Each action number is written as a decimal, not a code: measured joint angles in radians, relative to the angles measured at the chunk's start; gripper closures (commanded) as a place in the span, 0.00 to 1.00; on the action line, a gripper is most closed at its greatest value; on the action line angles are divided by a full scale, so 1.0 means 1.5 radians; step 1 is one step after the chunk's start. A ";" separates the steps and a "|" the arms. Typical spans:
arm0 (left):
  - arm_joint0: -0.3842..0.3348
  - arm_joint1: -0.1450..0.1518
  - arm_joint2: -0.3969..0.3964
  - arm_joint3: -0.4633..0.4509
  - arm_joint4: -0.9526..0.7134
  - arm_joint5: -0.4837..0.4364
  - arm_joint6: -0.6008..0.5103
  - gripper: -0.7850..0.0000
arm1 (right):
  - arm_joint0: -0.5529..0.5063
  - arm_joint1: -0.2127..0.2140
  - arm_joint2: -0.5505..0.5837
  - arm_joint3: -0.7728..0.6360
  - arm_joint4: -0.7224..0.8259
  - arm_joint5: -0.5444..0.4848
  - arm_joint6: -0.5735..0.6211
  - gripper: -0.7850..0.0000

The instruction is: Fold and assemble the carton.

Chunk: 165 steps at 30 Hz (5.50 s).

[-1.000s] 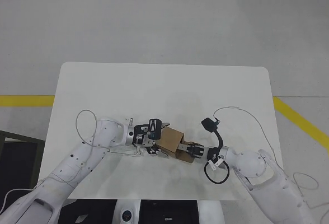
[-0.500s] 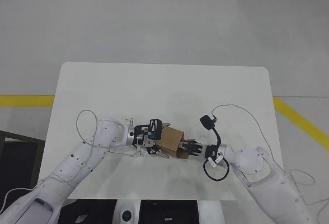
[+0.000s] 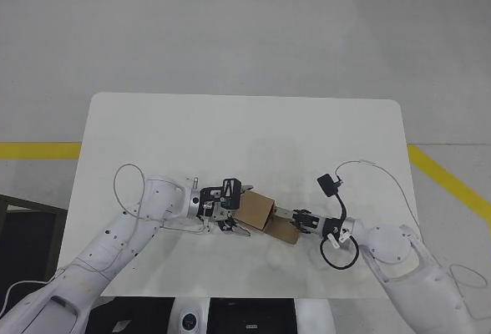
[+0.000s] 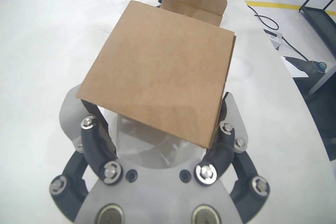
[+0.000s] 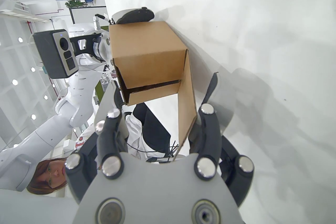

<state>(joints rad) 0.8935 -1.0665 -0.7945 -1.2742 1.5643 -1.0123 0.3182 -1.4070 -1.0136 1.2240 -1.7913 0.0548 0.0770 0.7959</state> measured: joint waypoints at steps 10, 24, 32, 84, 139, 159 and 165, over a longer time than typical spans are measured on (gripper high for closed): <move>-0.003 0.001 0.007 0.000 -0.004 0.000 -0.007 0.00 | -0.044 0.007 0.023 -0.018 0.044 0.027 0.046 0.17; -0.008 0.002 0.012 -0.003 -0.013 0.000 -0.013 0.00 | -0.031 0.010 0.051 0.004 0.066 0.007 0.048 0.22; -0.007 0.004 0.010 -0.003 -0.010 0.000 -0.009 0.00 | -0.081 0.015 0.068 0.009 0.075 -0.001 0.053 0.21; -0.008 0.008 0.018 -0.003 -0.018 0.000 -0.019 0.00 | 0.014 -0.017 -0.053 0.043 0.131 -0.145 -0.002 0.51; -0.014 0.015 0.029 -0.005 -0.028 0.000 -0.038 0.00 | -0.003 -0.016 -0.036 0.087 0.128 -0.150 0.013 0.55; -0.016 0.016 0.031 -0.004 -0.034 0.000 -0.041 0.00 | 0.010 -0.018 -0.047 0.090 0.087 -0.131 0.010 0.58; -0.016 0.016 0.030 -0.004 -0.034 0.000 -0.041 0.00 | 0.014 -0.017 -0.052 0.073 0.044 -0.116 -0.005 0.60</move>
<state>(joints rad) 0.8700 -1.0423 -0.7492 -1.2799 1.5126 -1.0123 0.2572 -1.3865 -1.0395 1.1462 -1.6814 0.1211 -0.0967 0.7878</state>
